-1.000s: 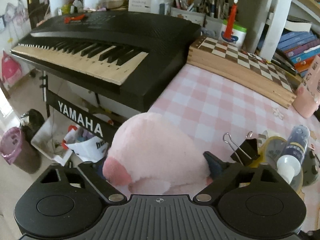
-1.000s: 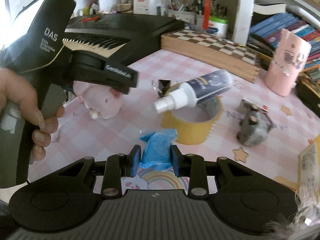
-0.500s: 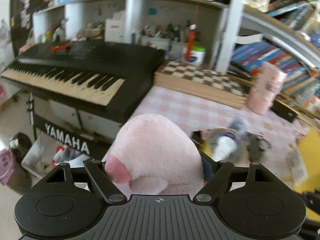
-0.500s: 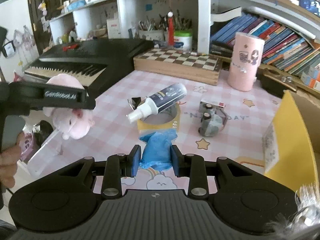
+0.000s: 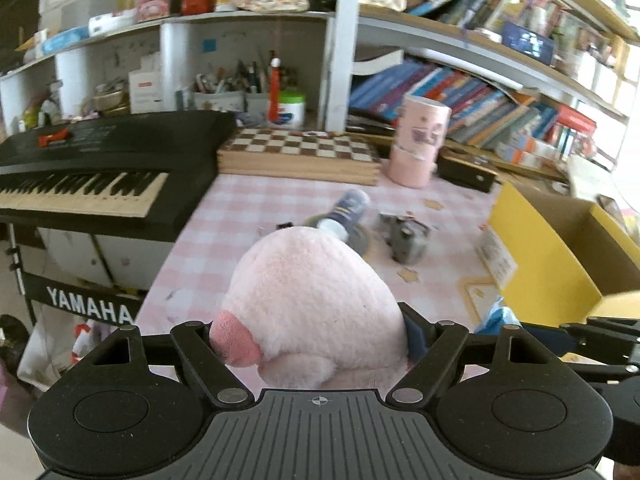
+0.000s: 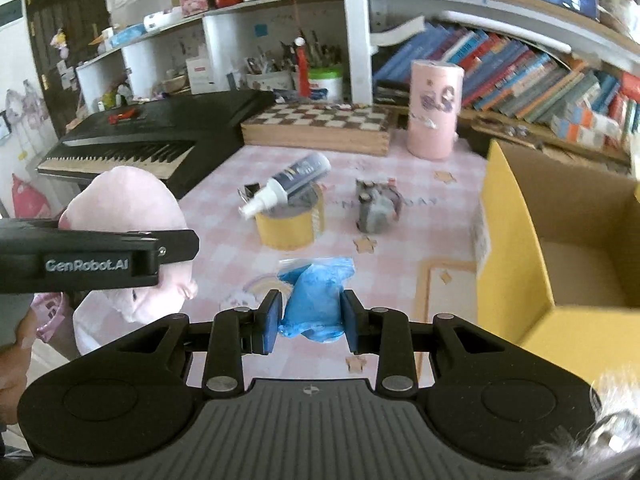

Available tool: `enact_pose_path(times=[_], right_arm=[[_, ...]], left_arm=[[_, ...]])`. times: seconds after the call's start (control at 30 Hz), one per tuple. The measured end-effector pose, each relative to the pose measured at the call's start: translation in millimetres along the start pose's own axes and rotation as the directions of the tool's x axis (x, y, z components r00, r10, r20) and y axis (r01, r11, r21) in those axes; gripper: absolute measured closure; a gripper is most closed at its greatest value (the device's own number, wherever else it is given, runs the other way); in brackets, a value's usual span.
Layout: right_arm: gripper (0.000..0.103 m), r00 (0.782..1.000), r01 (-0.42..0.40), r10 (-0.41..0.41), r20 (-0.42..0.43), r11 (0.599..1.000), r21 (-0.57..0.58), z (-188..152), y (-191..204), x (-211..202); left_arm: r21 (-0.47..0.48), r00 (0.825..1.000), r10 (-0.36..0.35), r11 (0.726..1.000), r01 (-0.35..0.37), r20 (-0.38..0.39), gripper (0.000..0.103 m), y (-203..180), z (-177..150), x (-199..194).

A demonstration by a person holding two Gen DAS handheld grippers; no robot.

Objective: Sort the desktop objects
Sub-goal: 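Carry the pig with the left tool and the blue toy with the right tool toward the yellow box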

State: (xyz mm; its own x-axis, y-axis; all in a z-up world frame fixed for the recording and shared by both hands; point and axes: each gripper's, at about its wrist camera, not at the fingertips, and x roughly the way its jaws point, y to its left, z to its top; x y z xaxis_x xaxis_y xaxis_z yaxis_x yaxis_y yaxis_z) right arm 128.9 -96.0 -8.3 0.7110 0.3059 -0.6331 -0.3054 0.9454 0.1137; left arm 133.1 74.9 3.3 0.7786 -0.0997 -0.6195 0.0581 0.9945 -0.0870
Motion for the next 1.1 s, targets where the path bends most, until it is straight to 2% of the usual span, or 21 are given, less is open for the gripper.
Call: enact_pose_path(times=[0.37,0.8,1.1], right_arm=[[0.073,1.000,0.021,-0.019,-0.020,0.991,0.133,-40.7,-3.2,-38.6],[0.073,0.996,0.077,-0.085,0.035,0.979,0.190,-72.6,8.4,-89.5],[0.073,0.990,0.127,-0.137,0.033,0.969,0.213,-86.9,7.1,-113.4]], left_arm=[[0.064,0.997,-0.072,0.995,0.071,0.001,0.023,-18.0,-30.6,-40.1],[0.141,0.987,-0.158,0.977,0.157,-0.006,0.022,-28.4,-55.2,-80.9],[0.193,0.971,-0.236,0.951,0.240,-0.044,0.022,-48.2,-63.3,-88.1]])
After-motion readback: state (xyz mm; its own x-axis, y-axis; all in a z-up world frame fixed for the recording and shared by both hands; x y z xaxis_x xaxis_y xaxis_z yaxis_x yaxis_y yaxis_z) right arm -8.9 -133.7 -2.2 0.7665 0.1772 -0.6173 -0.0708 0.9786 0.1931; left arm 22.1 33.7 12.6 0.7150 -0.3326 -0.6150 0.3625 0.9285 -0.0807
